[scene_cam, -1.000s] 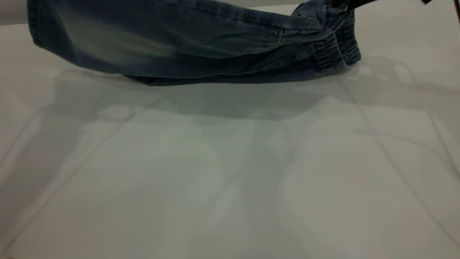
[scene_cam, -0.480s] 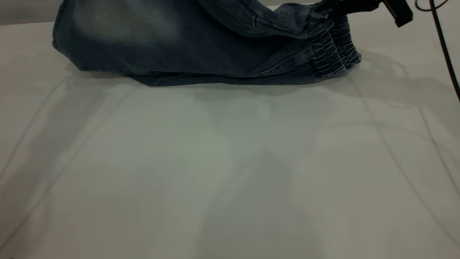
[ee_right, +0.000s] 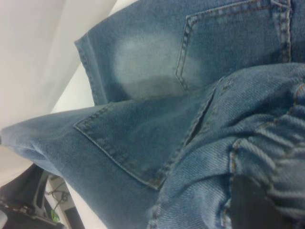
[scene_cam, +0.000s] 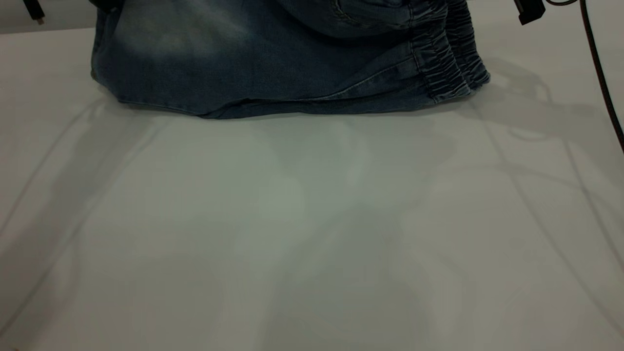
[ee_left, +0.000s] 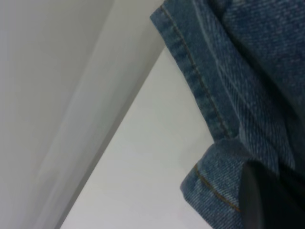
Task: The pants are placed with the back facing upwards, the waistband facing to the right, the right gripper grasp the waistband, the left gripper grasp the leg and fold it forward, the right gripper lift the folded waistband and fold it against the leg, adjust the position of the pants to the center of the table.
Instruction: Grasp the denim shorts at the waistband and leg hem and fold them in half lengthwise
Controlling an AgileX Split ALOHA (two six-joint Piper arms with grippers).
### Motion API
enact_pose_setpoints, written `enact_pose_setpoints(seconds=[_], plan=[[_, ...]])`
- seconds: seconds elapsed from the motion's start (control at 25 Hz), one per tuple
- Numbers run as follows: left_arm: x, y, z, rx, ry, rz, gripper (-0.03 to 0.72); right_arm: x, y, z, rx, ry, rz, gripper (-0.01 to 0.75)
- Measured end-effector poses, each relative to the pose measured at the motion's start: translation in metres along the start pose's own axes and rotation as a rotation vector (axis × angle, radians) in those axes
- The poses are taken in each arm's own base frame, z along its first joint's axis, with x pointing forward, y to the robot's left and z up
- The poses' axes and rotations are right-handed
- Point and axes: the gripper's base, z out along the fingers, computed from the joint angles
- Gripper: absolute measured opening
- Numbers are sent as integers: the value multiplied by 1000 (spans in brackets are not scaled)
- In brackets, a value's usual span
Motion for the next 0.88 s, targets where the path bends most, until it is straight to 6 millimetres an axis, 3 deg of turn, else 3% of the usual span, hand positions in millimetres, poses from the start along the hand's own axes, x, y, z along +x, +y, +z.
enact_pose_setpoints(seconds=[0.2,0.56,0.88], plan=[[0,0,0,1,1,0,32,-3,-1,0,10,-30,0,120],[0,-1,0,1,0,1,32,-5,1,0,-14,-55,34,323],[-2,-3,9,-15,-43,-5,38,0,3,0,-28,-3,12,343]])
